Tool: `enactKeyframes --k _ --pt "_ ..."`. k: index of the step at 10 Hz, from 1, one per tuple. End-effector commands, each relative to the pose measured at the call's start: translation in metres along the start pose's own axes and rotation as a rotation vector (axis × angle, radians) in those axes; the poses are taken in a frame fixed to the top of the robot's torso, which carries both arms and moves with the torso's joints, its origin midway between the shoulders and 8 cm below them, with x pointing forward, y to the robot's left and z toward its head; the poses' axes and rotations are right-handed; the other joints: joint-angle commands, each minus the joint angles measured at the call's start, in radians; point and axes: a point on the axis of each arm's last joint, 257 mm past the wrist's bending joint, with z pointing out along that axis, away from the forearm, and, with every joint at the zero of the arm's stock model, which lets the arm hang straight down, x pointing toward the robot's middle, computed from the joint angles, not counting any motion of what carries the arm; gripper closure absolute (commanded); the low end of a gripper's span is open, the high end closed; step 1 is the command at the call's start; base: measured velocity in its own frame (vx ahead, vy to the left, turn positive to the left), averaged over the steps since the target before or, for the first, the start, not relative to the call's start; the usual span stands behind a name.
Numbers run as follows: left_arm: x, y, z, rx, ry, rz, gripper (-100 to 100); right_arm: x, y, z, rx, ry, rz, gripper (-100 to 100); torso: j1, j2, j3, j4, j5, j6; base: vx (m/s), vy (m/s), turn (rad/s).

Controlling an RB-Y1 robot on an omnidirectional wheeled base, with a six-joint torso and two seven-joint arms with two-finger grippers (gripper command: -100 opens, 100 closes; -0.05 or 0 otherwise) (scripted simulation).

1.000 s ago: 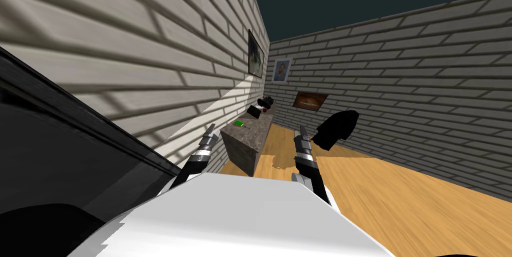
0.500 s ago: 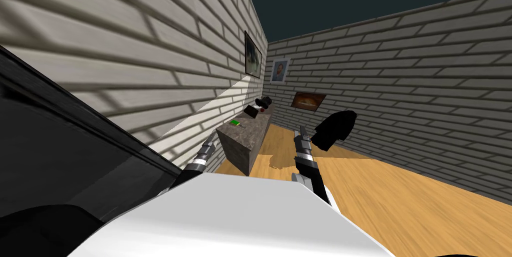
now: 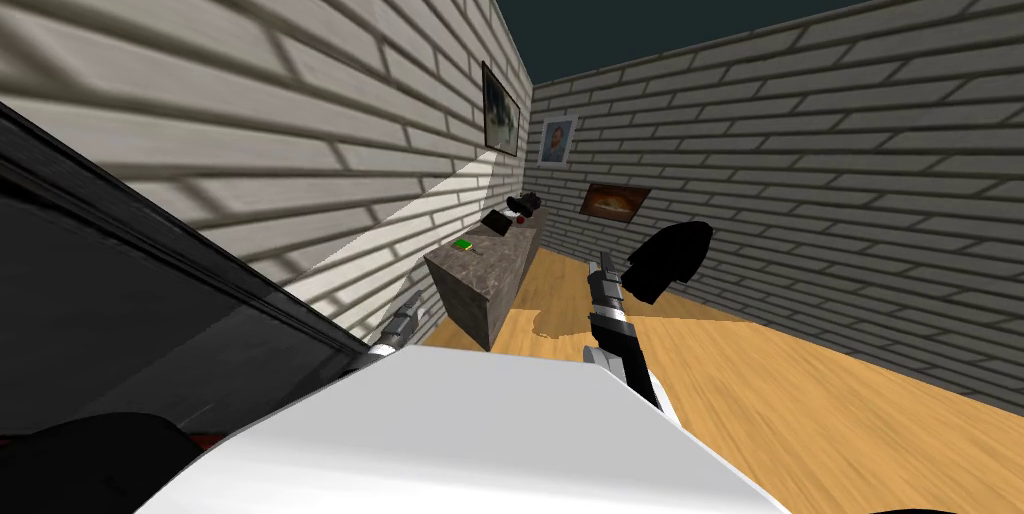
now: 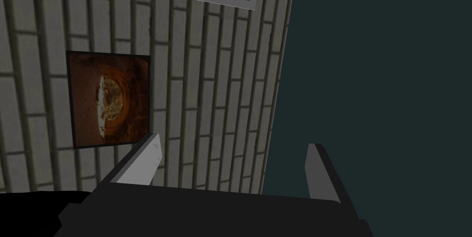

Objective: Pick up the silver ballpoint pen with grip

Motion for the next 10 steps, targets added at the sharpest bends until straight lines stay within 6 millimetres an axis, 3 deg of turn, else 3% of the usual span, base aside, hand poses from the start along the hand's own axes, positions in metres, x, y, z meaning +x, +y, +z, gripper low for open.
enactKeyframes --k 1,2,3,4,5,6,7,8,9,10 --pt "-0.004 0.022 -0.004 -0.05 -0.002 0.001 -100 0.0 0.0 0.0 0.0 0.0 0.0 0 0.0 0.0 0.0 0.0 0.0 0.0 0.004 -0.113 0.023" --pt "-0.014 0.052 -0.019 -0.131 -0.001 0.007 -100 0.0 0.0 0.0 0.0 0.0 0.0 0 0.002 -0.001 0.0 0.0 0.0 0.0 0.04 -0.137 0.018" --pt "-0.015 0.056 -0.02 -0.139 -0.003 0.007 -100 0.0 0.0 0.0 0.0 0.0 0.0 0 0.001 -0.002 -0.001 0.0 0.0 0.0 0.033 -0.115 0.023" --pt "-0.026 0.086 -0.039 -0.224 -0.004 0.013 -100 0.0 0.0 0.0 0.0 0.0 0.0 0 0.002 -0.003 -0.001 0.0 0.0 0.0 0.029 -0.14 0.026" --pt "-0.026 0.089 -0.04 -0.229 -0.005 0.014 -100 0.0 0.0 0.0 0.0 0.0 0.0 0 0.001 -0.002 -0.001 0.0 0.0 0.0 0.016 -0.125 0.023" --pt "-0.04 0.12 -0.062 -0.319 -0.009 0.022 -100 0.0 0.0 0.0 0.0 0.0 0.0 0 0.002 -0.002 -0.001 0.0 0.0 0.0 0.01 -0.147 0.022" --pt "-0.04 0.12 -0.062 -0.319 -0.009 0.022 -100 0.0 0.0 0.0 0.0 0.0 0.0 0 0.0 -0.001 -0.001 0.0 0.0 0.0 0.016 -0.123 0.026" --pt "-0.052 0.142 -0.083 -0.395 -0.01 0.031 -100 0.0 0.0 0.0 0.0 0.0 0.0 0 0.002 -0.001 -0.001 0.0 0.0 0.0 0.059 -0.145 0.015" --pt "-0.054 0.148 -0.087 -0.408 -0.014 0.032 -100 0.0 0.0 0.0 0.0 0.0 0.0 0 0.0 -0.003 -0.002 -0.001 0.0 0.0 0.058 -0.121 0.027" --pt "-0.069 0.17 -0.11 -0.486 -0.016 0.043 -100 0.0 0.0 0.0 0.0 0.0 0.0 0 0.002 -0.004 -0.002 -0.001 0.0 0.0 0.071 -0.134 0.016"
